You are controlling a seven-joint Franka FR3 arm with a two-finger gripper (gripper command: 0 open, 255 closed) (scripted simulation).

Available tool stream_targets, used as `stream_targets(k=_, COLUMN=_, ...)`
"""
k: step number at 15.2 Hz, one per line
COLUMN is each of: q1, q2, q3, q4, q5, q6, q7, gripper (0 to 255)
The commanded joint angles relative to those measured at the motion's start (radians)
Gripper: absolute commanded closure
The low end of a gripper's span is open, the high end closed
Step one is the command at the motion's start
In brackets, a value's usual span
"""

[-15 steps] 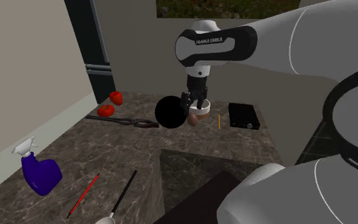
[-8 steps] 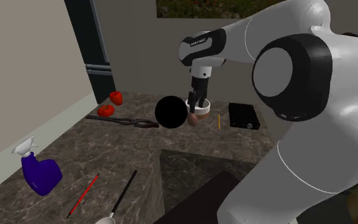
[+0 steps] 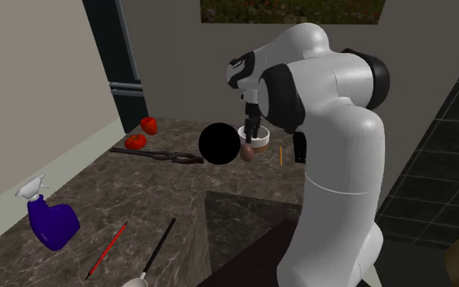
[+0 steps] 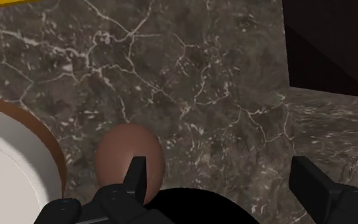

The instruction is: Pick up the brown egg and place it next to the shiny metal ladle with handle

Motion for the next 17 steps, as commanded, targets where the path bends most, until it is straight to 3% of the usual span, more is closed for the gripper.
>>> stream_targets(k=1, q1=-0.030, q2=0.101, q3=0.005, q4=0.088, q5=0.035, q6=-0.029, q7=-0.076, gripper=0)
stream_targets(k=6, q1=-0.129, q2=0.374, q3=0.047, q4=0.391, q5=0.101, q6=-0.141, q7=-0.210, gripper=0)
stream_targets(k=13, q1=-0.107, q2=0.353, q3=0.051, q4=0.267, q5=0.101, q6=-0.039, q7=-0.217, gripper=0)
stream_targets(k=17, q1=-0.106, q2=0.352, q3=0.052, q4=0.258, q5=0.100, q6=-0.031, q7=-0.217, gripper=0)
